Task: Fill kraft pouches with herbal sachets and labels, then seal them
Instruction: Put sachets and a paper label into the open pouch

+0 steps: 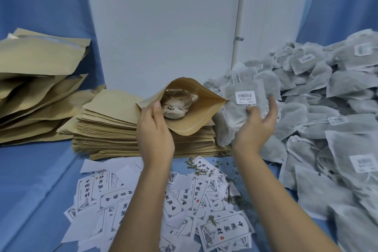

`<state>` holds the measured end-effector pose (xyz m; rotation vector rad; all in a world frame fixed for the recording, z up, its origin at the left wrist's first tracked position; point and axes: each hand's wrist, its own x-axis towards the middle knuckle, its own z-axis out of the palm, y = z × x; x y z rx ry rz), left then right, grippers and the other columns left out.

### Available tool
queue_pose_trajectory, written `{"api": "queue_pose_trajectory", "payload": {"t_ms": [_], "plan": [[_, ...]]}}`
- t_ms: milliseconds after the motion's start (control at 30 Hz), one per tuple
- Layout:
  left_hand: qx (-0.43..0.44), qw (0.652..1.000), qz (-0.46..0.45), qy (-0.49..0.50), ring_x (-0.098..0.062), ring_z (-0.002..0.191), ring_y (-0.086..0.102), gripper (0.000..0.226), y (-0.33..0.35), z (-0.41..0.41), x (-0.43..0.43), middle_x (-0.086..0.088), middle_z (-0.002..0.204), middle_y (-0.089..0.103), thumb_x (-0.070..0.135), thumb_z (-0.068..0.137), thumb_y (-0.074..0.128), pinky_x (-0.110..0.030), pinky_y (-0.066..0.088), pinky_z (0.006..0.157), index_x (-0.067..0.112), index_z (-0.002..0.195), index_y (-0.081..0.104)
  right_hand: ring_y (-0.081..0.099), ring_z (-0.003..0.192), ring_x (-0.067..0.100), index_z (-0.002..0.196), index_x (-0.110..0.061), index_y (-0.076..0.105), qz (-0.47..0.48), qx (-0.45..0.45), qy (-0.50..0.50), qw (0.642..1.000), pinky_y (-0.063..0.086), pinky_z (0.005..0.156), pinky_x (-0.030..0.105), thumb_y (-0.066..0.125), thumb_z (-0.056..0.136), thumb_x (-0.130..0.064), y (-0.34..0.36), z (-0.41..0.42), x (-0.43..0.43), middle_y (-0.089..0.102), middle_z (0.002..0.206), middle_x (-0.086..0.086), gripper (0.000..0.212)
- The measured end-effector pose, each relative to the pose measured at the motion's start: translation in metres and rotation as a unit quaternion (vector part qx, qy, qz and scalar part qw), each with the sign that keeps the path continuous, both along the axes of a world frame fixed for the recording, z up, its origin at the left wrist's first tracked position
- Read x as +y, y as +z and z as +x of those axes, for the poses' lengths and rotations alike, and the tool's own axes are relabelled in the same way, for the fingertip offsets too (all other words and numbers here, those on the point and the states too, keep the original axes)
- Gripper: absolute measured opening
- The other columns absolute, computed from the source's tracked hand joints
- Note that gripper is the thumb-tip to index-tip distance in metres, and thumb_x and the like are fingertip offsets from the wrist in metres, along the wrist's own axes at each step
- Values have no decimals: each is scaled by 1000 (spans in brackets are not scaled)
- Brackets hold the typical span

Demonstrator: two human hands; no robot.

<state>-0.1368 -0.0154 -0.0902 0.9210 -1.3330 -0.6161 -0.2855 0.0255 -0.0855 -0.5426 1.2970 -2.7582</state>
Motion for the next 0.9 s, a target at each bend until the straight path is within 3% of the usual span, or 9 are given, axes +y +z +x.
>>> {"api": "queue_pose_trajectory", "payload": {"t_ms": [100, 200, 300, 367, 433, 500, 667, 767, 900], "plan": [[8, 1000, 16, 5, -14, 88, 55, 42, -1, 2, -2, -2, 94, 63, 37, 102, 30, -15, 32, 62, 12, 106, 63, 57, 84, -19, 129, -20, 57, -63, 40, 26, 997, 44, 71, 5, 43, 88, 5, 17, 0, 11, 61, 104, -37, 51], [5, 1000, 16, -5, -15, 95, 56, 42, -3, 1, -2, -3, 102, 65, 36, 102, 30, -17, 32, 68, 13, 113, 63, 64, 88, -4, 97, -17, 74, -46, 87, 165, 981, 47, 69, 12, 39, 84, 3, 34, 4, 19, 72, 91, -17, 43], [-5, 1000, 8, -12, -13, 89, 55, 38, -2, -2, -1, -1, 99, 64, 35, 103, 31, -19, 33, 65, 15, 106, 63, 59, 51, 6, 70, -14, 77, 72, 96, 479, 870, 42, 40, 15, 30, 84, -1, 42, 14, 30, 73, 79, -2, 51], [-11, 1000, 18, -16, -13, 82, 55, 35, -2, -3, -1, 0, 92, 63, 37, 102, 31, -22, 35, 59, 19, 95, 60, 56, 45, 9, 75, -13, 78, 206, 162, 538, 801, 41, 36, 16, 33, 85, -2, 39, 15, 31, 73, 89, 4, 47], [-9, 1000, 25, -17, -10, 80, 55, 33, -4, -2, -2, 1, 90, 62, 40, 102, 30, -15, 37, 61, 23, 90, 56, 63, 54, 17, 90, -11, 76, 240, 148, 538, 794, 48, 42, 20, 38, 89, -1, 36, 16, 26, 67, 105, 13, 40], [-8, 1000, 20, -12, -8, 84, 54, 30, -4, -3, -2, 5, 94, 62, 39, 102, 30, -6, 36, 63, 27, 93, 56, 69, 70, 26, 103, -4, 67, 186, 60, 517, 834, 54, 51, 23, 40, 94, 2, 34, 16, 18, 62, 112, 19, 29], [-39, 999, -9, 5, -14, 96, 54, 35, -3, -7, 3, 5, 99, 61, 40, 101, 30, -22, 37, 73, 24, 100, 61, 69, 77, 22, 89, 2, 57, 128, 5, 496, 859, 60, 68, 34, 42, 92, 7, 48, 35, -12, 67, 87, 15, 17], [-58, 997, -30, 28, -17, 100, 53, 38, -2, -7, 7, 7, 96, 61, 40, 101, 29, -25, 35, 72, 21, 100, 63, 68, 73, 28, 102, 7, 60, 333, 118, 375, 857, 57, 76, 38, 38, 95, 3, 62, 44, -43, 66, 92, 20, 24], [-62, 997, -37, 42, -16, 106, 52, 40, -1, -6, 10, 10, 96, 61, 41, 100, 29, -22, 33, 73, 23, 101, 64, 55, 108, 21, 118, -13, 55, 591, 412, 112, 684, 41, 87, 26, 44, 99, -23, 57, 38, -71, 58, 116, 7, 25]]}}
